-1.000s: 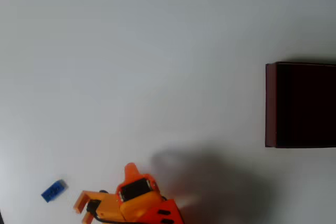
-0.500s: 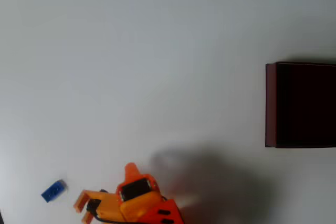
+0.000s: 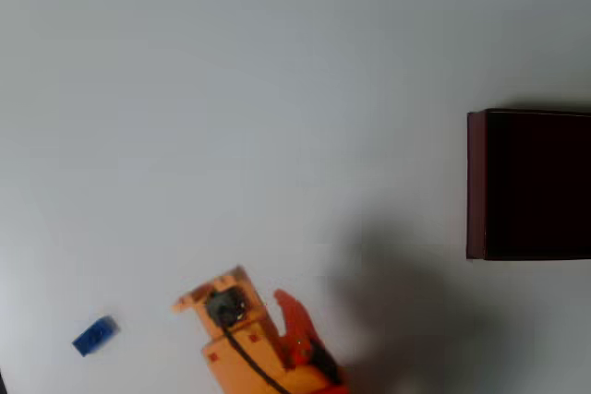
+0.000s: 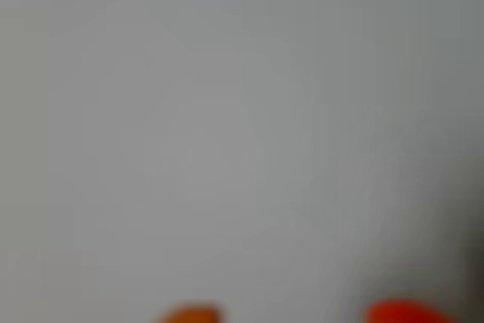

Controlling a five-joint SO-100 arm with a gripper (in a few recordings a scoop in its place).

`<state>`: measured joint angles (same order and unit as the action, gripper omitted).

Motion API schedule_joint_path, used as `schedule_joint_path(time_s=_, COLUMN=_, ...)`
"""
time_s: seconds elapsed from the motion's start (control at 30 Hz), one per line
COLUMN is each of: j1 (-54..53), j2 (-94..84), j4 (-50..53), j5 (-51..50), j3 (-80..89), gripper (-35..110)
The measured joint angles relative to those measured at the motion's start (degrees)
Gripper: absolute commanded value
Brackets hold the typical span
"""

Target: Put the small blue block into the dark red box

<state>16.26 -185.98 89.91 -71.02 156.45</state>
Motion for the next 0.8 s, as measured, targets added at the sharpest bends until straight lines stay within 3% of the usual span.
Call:
schedule_joint_path(time_s=0.43, j1=33.75, j2=39.02, j4=2.72, j5=-75.06, j3=-20.04, gripper=21)
schedule_joint_path(time_s=0.8, j1=38.23, j2=53.17, j4=-11.25, j5=-99.84, j3=-20.04, gripper=24)
